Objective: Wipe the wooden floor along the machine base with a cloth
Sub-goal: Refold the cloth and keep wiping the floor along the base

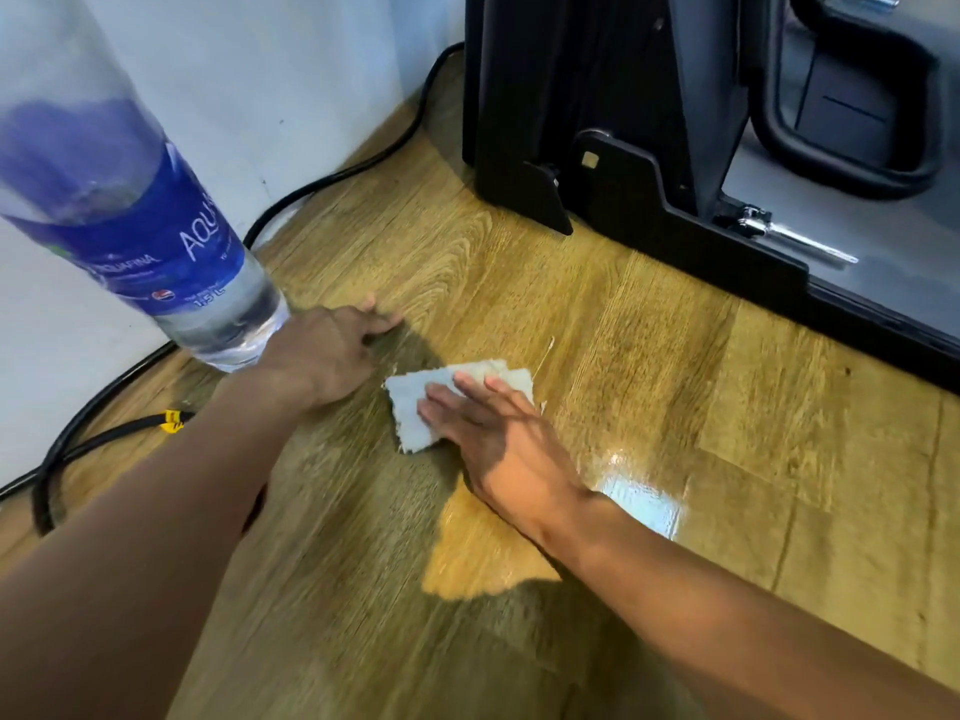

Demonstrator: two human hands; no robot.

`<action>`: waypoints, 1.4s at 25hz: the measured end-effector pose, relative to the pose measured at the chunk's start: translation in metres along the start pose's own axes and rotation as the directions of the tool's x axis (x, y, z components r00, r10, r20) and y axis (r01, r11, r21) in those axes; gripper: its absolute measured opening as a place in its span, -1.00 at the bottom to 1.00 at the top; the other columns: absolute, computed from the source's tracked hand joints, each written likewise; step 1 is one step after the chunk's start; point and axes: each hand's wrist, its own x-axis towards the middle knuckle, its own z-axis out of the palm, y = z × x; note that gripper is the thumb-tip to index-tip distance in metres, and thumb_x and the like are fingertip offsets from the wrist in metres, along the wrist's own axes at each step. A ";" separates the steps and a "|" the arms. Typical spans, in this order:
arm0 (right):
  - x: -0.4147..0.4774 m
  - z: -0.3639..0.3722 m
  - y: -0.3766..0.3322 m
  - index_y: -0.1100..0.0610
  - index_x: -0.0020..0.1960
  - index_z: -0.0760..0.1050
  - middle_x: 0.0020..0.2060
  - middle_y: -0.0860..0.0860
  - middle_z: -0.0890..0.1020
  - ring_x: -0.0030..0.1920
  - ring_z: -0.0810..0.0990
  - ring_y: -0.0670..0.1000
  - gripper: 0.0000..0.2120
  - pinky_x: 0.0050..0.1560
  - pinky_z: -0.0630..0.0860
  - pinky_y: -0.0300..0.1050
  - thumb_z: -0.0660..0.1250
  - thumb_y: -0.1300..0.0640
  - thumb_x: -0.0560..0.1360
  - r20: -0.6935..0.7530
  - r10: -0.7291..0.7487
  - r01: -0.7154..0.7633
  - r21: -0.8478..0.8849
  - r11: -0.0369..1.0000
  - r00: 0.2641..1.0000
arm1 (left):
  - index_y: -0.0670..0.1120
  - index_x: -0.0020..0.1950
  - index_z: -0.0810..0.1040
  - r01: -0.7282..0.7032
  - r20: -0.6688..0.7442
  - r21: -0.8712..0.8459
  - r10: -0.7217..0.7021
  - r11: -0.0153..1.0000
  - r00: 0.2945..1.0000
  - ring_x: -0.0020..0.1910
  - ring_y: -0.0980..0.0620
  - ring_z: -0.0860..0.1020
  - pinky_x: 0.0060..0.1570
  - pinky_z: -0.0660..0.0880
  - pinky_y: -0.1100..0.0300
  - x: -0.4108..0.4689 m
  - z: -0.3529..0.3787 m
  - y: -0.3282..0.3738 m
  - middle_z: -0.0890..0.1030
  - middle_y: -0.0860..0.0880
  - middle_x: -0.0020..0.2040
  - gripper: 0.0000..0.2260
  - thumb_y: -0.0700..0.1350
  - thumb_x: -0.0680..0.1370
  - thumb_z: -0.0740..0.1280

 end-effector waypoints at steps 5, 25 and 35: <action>0.024 -0.013 0.013 -0.02 0.47 0.24 0.47 -0.04 0.26 0.49 0.17 0.00 -0.42 0.47 -0.02 -0.08 0.18 0.37 0.52 -0.026 0.210 -0.211 -0.036 0.977 0.977 | 0.19 0.45 0.31 -0.017 -0.005 -0.020 0.017 1.000 1.000 0.43 -0.15 0.30 0.40 0.24 0.03 -0.012 0.012 0.000 0.20 -0.02 0.53 -0.51 -0.18 0.57 0.21; -0.112 -0.003 -0.047 0.03 0.37 0.42 0.36 -0.03 0.44 0.40 0.30 -0.09 -0.56 0.44 0.22 -0.02 0.11 0.16 0.51 0.189 -0.261 0.244 0.109 0.964 0.946 | 0.07 0.55 0.12 -0.003 0.194 0.241 -0.046 0.971 0.980 0.40 -0.20 0.29 0.25 0.32 -0.04 -0.034 0.005 0.028 0.19 -0.16 0.51 -0.12 0.42 0.35 0.30; -0.136 -0.001 -0.036 0.03 0.39 0.41 0.40 -0.02 0.40 0.43 0.30 0.03 -0.53 0.42 0.26 0.07 0.07 0.24 0.51 0.208 -0.280 0.285 0.002 0.958 0.937 | 0.19 0.54 0.00 0.010 0.198 0.245 -0.060 0.969 0.978 0.42 -0.24 0.25 0.25 0.36 -0.23 -0.030 0.013 0.051 0.07 -0.13 0.54 0.06 0.18 0.21 0.58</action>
